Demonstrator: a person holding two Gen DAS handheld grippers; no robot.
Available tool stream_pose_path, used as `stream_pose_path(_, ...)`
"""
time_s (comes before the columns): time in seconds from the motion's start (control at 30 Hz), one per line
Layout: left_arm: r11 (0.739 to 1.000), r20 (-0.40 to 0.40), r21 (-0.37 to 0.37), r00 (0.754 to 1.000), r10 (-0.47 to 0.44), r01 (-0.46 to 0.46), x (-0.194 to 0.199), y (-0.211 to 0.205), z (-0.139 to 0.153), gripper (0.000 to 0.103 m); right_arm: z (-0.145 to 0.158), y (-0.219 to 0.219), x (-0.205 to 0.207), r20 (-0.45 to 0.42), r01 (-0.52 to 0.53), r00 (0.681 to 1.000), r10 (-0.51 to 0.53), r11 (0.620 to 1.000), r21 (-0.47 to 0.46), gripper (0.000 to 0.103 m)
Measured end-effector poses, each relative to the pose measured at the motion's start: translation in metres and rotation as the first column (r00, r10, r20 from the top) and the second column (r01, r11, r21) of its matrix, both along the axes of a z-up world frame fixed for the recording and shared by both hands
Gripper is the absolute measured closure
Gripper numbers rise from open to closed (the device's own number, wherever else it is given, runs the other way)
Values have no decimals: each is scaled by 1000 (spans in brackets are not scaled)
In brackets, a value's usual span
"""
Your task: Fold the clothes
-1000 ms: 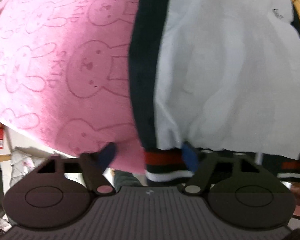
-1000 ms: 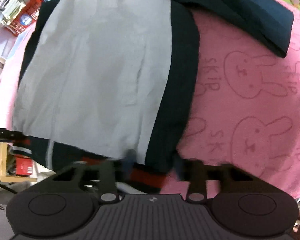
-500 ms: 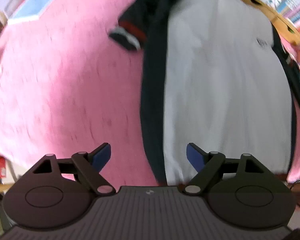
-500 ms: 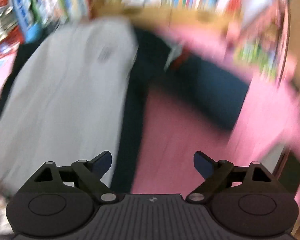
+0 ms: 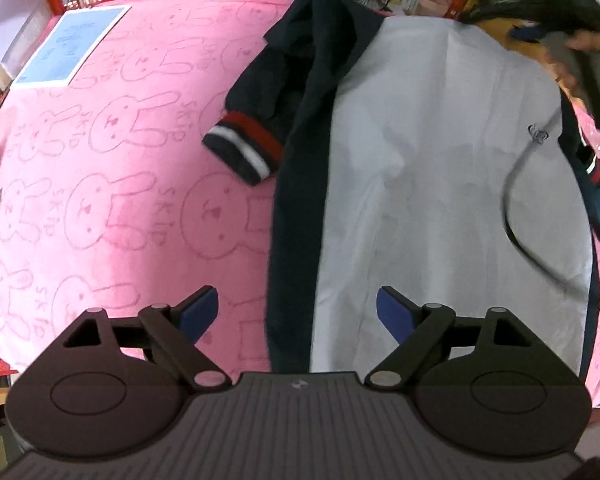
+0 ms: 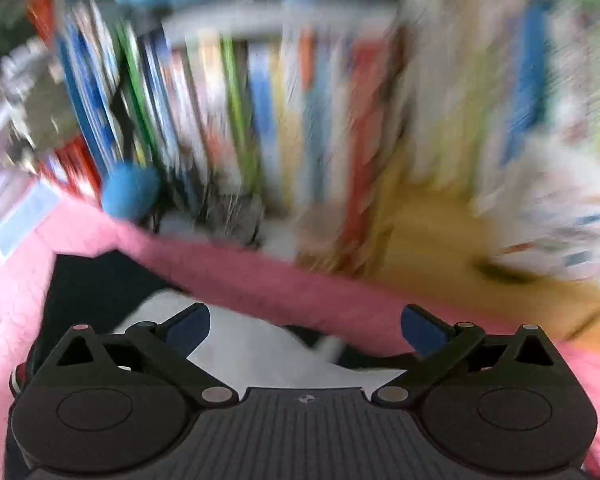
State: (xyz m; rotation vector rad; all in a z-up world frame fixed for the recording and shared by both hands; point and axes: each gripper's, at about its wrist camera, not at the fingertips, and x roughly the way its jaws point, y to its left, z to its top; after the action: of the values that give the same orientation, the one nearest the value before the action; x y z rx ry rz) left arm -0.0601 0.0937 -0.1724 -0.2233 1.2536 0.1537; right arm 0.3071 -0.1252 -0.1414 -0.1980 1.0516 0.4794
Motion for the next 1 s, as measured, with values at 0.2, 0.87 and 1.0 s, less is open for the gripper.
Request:
stream_pose_path(0.2,996,75,35,994,74,-76,14,30,28,16,-36,16,-57,-13,-102,995,101,983,-151,70)
stream_pose_path(0.87,881,101,247,894,-437,403,180,-125,-9,10,-51,-38,-274,152,-146,971,183,963,-226,59)
stream_pose_path(1.0,916,26,129,922,-387,381,147,-93,-30,10,-48,-61,-281,86,-156,982,171,976,-152,44)
